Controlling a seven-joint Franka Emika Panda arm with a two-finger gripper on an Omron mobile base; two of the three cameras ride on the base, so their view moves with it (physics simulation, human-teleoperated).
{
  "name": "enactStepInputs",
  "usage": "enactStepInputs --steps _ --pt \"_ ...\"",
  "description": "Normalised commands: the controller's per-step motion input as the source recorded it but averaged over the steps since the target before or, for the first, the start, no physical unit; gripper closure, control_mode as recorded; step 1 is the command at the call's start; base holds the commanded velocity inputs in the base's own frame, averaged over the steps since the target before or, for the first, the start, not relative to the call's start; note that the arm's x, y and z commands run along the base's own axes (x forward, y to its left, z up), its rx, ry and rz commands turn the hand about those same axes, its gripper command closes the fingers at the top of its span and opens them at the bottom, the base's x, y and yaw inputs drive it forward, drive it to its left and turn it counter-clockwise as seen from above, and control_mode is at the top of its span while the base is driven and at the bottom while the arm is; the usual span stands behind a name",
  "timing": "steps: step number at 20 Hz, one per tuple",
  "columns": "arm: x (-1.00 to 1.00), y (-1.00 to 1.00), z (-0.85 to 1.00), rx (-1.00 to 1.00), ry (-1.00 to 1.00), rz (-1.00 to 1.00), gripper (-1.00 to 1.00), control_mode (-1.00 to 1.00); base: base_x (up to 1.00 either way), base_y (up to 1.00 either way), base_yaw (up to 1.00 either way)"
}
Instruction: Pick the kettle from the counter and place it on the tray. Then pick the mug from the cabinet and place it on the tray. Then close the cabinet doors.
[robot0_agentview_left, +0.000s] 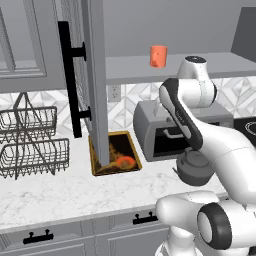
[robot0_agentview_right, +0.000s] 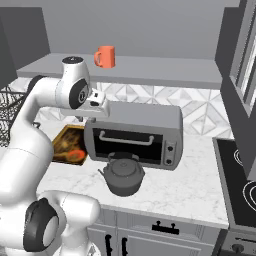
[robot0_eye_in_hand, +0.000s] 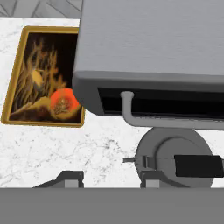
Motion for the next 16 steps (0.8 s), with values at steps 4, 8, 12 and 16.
enactStepInputs --steps 4,8,12,16 --pt "-0.15 -0.03 -0.01 0.00 0.00 0.00 -1.00 -1.00 0.00 0.00 0.00" --pt "-0.31 -0.31 -0.11 0.00 0.00 -0.07 -1.00 -1.00 0.00 0.00 0.00" --pt "-0.33 -0.42 -0.18 0.02 0.01 -0.26 -1.00 -1.00 0.00 0.00 0.00" --pt "-0.21 -0.45 -0.19 0.05 0.04 -0.41 -1.00 -1.00 0.00 0.00 0.00"
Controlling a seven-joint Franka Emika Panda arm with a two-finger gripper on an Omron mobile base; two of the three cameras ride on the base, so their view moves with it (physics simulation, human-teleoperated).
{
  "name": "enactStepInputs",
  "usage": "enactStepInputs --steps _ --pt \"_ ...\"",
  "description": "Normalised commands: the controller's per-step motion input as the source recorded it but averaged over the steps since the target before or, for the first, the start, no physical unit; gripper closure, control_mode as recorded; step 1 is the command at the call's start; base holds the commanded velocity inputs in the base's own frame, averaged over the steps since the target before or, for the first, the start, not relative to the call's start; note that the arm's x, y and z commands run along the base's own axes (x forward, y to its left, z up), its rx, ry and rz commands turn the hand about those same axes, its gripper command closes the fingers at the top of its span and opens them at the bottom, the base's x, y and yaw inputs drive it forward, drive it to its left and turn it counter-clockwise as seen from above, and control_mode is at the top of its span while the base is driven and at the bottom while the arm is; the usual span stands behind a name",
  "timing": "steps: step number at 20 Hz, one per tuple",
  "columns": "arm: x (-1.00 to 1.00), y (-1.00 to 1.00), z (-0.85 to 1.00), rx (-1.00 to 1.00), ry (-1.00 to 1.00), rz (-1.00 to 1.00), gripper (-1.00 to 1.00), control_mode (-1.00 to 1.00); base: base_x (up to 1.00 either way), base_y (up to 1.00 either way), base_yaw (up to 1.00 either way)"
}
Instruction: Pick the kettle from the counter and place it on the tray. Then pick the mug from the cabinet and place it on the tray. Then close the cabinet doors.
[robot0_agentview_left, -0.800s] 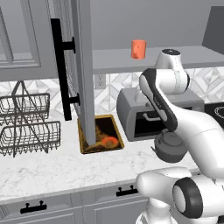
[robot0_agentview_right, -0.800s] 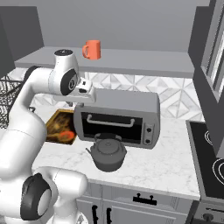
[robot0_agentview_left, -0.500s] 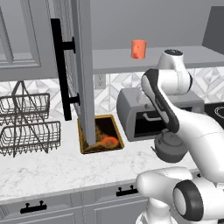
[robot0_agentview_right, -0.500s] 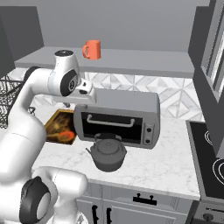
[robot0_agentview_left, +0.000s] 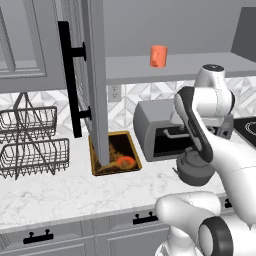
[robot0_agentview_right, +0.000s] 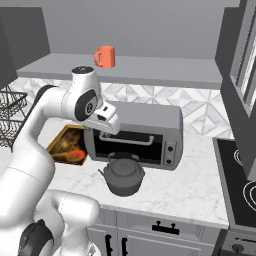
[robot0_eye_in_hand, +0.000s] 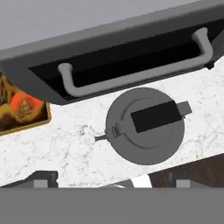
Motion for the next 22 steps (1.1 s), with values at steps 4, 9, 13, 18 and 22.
enactStepInputs --steps 4,9,13,18,22 --pt "-0.11 -0.40 -0.24 0.03 0.07 -0.44 -1.00 -1.00 0.00 0.00 0.00" --pt "-0.03 -0.39 -0.25 0.06 0.02 -0.37 -1.00 -1.00 0.00 0.00 0.00" --pt "0.00 -0.28 -0.20 0.08 0.00 -0.25 -1.00 -1.00 0.00 0.00 0.00" --pt "0.04 -0.22 -0.12 0.09 0.04 -0.18 -1.00 -1.00 0.00 0.00 0.00" --pt "0.18 -0.07 -0.15 0.08 0.05 -0.17 -1.00 -1.00 0.00 0.00 0.00"
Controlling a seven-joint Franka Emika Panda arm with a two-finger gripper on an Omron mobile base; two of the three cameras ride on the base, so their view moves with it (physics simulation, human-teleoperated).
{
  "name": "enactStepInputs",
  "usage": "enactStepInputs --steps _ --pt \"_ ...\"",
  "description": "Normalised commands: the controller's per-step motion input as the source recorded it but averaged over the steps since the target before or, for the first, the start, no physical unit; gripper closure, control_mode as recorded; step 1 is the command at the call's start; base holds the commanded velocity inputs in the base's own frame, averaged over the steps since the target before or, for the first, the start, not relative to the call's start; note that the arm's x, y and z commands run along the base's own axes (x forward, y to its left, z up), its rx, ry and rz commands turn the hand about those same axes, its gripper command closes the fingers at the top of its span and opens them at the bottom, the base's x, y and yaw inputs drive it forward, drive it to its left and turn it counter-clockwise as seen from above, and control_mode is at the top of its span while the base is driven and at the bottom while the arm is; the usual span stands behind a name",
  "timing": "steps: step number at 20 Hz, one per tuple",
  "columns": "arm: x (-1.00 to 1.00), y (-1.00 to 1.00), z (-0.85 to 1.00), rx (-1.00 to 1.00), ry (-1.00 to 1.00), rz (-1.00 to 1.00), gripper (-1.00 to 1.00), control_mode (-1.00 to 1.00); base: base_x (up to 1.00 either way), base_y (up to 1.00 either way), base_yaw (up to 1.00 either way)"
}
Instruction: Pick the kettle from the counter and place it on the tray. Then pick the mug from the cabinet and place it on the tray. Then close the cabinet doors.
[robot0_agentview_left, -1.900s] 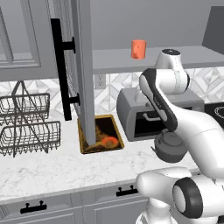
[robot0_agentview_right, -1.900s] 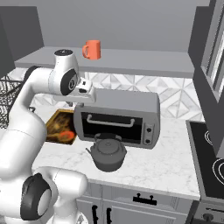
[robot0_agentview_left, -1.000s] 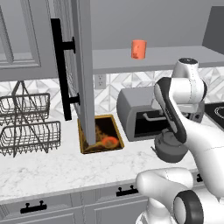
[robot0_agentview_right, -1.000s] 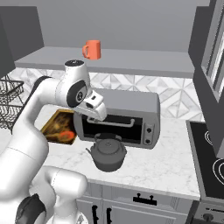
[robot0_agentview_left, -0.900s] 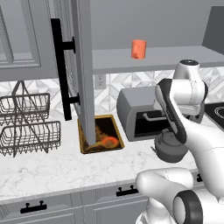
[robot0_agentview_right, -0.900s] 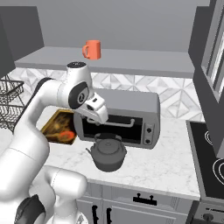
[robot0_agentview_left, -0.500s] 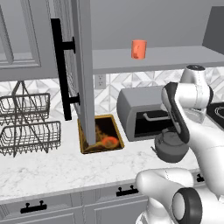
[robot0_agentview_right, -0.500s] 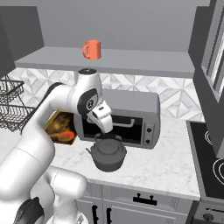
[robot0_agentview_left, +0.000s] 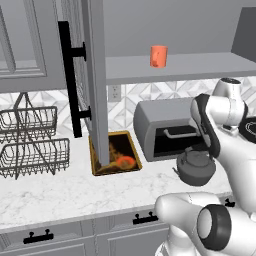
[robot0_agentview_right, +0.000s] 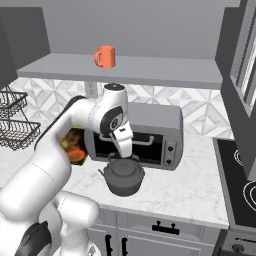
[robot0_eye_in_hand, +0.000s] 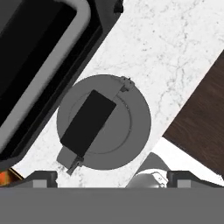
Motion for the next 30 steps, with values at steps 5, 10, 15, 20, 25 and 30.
enactStepInputs --steps 5,10,15,20,25,30 --pt "0.17 0.00 -0.12 0.04 0.01 -0.10 -1.00 -1.00 0.00 0.00 0.00" --pt "0.00 -0.02 -0.27 0.00 0.03 -0.01 -1.00 -1.00 0.00 0.00 0.00" --pt "0.03 -0.02 -0.31 0.00 0.03 -0.01 -1.00 -1.00 0.00 0.00 0.00" --pt "0.14 -0.02 -0.22 0.03 0.08 -0.01 -1.00 -1.00 0.00 0.00 0.00" --pt "0.11 0.00 -0.19 0.02 0.10 -0.01 -1.00 -1.00 0.00 0.00 0.00" --pt "0.12 0.00 -0.13 0.00 0.01 -0.02 -1.00 -1.00 0.00 0.00 0.00"
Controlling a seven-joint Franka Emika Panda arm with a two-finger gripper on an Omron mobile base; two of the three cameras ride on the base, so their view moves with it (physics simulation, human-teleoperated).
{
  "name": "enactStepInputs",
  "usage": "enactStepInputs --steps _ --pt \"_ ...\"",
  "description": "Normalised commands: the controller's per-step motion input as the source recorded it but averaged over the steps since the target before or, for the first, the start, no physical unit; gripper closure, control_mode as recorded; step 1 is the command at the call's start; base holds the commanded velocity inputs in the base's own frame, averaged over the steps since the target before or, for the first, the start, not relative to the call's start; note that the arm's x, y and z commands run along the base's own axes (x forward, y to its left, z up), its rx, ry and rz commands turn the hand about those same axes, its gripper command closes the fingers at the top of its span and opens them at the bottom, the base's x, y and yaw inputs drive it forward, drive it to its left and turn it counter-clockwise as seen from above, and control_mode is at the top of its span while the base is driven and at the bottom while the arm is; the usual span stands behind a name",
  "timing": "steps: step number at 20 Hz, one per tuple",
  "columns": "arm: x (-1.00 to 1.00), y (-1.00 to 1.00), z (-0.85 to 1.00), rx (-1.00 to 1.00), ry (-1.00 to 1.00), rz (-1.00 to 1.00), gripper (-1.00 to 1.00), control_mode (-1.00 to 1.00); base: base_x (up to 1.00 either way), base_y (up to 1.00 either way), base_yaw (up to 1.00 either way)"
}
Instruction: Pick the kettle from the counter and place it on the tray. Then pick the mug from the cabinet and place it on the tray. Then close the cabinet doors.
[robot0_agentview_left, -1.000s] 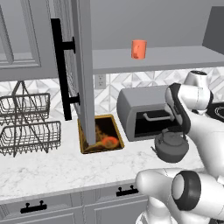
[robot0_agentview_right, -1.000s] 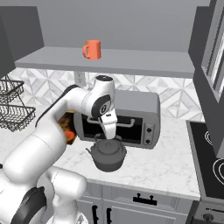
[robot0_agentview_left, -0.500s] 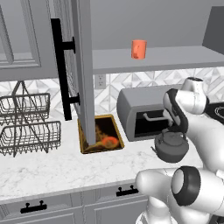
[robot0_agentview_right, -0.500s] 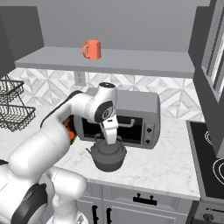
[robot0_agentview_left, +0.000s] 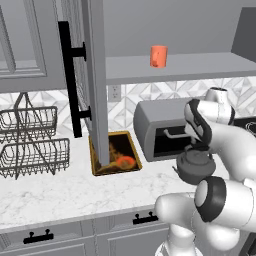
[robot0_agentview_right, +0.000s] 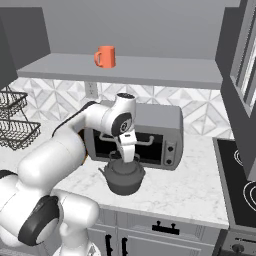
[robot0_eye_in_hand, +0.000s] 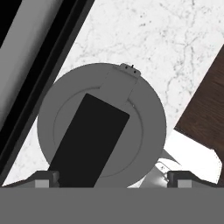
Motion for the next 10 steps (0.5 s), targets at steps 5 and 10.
enactStepInputs --steps 5,10 --pt "0.04 0.00 -0.03 0.00 0.00 -0.03 -1.00 -1.00 0.00 0.00 0.00" --pt "0.00 0.00 -0.04 0.00 0.00 -0.04 -1.00 -1.00 0.00 0.00 0.00"
